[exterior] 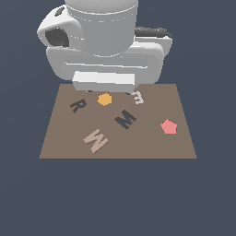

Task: Insert a designated object into the corresponding slot on a board.

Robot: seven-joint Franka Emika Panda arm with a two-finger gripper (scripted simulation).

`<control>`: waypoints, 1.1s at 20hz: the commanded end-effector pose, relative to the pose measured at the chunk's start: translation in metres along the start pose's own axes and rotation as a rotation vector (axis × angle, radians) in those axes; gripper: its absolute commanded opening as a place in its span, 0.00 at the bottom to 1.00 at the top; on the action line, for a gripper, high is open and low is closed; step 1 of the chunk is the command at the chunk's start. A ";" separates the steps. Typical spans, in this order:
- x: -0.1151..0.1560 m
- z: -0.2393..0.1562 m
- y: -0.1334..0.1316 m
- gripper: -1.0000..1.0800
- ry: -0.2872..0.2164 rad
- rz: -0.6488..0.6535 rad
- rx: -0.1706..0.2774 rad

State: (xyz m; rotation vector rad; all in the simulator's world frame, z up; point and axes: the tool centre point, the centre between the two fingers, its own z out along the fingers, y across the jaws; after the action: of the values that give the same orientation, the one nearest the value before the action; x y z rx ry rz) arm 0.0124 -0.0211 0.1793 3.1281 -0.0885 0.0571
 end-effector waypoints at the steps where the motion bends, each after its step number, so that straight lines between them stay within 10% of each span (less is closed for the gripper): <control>1: 0.000 0.000 0.000 0.96 0.000 0.000 0.000; 22: 0.040 0.058 0.008 0.96 -0.016 0.344 -0.004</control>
State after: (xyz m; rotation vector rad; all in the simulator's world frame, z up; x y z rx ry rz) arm 0.0486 -0.0298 0.1312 3.0838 -0.5488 0.0377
